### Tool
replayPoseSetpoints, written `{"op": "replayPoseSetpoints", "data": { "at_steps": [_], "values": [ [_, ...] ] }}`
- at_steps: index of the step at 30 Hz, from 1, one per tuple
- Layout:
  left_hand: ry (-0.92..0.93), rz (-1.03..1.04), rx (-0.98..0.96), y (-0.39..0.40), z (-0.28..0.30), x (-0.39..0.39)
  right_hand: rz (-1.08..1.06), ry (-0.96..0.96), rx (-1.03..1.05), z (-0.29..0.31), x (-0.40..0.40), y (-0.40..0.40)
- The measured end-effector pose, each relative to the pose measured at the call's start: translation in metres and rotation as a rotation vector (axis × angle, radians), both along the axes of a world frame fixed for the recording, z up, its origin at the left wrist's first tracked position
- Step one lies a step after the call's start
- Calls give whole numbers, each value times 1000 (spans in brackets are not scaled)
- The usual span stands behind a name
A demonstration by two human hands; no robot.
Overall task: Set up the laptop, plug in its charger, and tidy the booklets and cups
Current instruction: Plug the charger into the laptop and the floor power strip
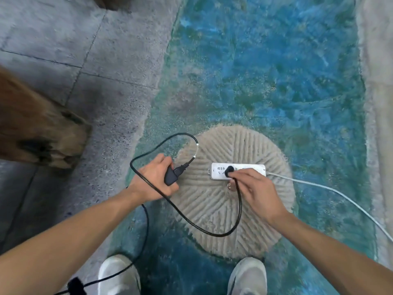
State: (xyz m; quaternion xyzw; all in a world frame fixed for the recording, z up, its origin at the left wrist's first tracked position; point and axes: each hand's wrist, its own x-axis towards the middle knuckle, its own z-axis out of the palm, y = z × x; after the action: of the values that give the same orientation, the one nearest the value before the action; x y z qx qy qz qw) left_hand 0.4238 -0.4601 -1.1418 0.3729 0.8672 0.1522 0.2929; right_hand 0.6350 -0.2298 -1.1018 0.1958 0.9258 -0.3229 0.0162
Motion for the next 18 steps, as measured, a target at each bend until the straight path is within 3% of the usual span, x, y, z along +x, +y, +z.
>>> {"op": "replayPoseSetpoints", "data": {
  "at_steps": [7,18],
  "values": [
    [192,-127,167,7,-46,-27,157,58,-19,-44,-19,21],
    [387,-515,192,15,-60,-41,321,-9,70,-47,-7,43]
  ]
}}
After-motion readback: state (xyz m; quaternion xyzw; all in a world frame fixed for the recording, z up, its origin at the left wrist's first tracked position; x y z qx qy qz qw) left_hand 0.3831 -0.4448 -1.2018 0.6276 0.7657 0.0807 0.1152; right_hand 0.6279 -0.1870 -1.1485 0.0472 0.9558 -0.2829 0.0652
